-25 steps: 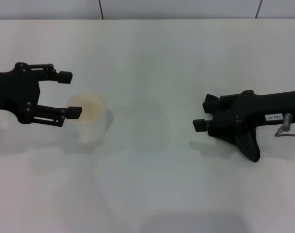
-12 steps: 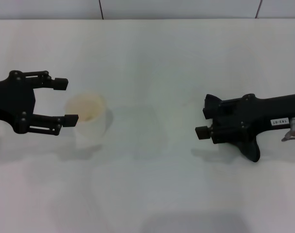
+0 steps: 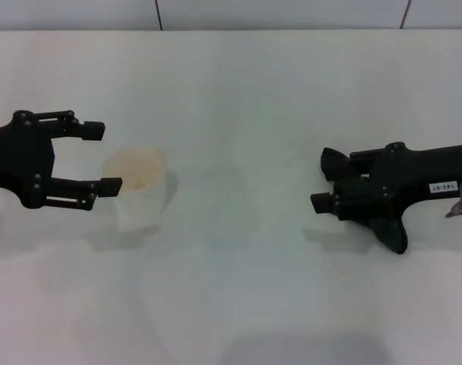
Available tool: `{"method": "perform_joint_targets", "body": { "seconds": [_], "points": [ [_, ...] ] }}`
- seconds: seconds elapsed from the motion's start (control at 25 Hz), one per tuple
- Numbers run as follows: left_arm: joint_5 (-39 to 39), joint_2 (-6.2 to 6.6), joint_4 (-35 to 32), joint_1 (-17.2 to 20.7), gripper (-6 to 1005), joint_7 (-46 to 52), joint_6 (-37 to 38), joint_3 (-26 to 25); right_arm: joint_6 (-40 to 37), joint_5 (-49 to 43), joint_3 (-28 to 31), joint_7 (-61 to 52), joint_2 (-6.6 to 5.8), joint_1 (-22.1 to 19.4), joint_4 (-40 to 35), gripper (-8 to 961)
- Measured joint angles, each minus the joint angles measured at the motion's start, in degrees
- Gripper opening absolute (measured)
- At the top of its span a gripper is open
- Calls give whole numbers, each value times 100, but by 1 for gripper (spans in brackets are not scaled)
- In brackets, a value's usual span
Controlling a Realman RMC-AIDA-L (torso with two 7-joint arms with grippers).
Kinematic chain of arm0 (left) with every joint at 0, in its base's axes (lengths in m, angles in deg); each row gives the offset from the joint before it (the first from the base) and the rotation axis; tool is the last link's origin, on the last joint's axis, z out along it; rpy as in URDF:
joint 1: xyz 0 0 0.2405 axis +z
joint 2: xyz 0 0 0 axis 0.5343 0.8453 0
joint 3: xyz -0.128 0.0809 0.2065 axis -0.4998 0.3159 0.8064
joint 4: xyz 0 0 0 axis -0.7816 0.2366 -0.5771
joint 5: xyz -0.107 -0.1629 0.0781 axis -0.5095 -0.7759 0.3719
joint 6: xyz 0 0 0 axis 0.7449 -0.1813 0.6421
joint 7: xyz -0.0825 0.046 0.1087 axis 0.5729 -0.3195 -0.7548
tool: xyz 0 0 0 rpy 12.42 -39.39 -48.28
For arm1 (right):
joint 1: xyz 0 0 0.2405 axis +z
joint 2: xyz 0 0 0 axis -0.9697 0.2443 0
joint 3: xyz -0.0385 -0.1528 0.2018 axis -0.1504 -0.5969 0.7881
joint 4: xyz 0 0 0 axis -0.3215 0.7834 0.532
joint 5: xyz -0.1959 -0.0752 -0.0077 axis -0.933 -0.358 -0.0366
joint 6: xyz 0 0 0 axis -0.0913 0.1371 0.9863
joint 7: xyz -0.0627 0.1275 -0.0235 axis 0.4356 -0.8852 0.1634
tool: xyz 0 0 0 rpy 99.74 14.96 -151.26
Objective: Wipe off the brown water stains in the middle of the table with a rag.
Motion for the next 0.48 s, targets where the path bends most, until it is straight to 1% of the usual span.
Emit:
{"method": "perform_joint_targets", "body": {
  "seconds": [0.48],
  "points": [
    [0, -6, 16, 3, 880, -2, -11, -7, -85, 18, 0, -30, -4, -6, 12, 635]
  ]
}}
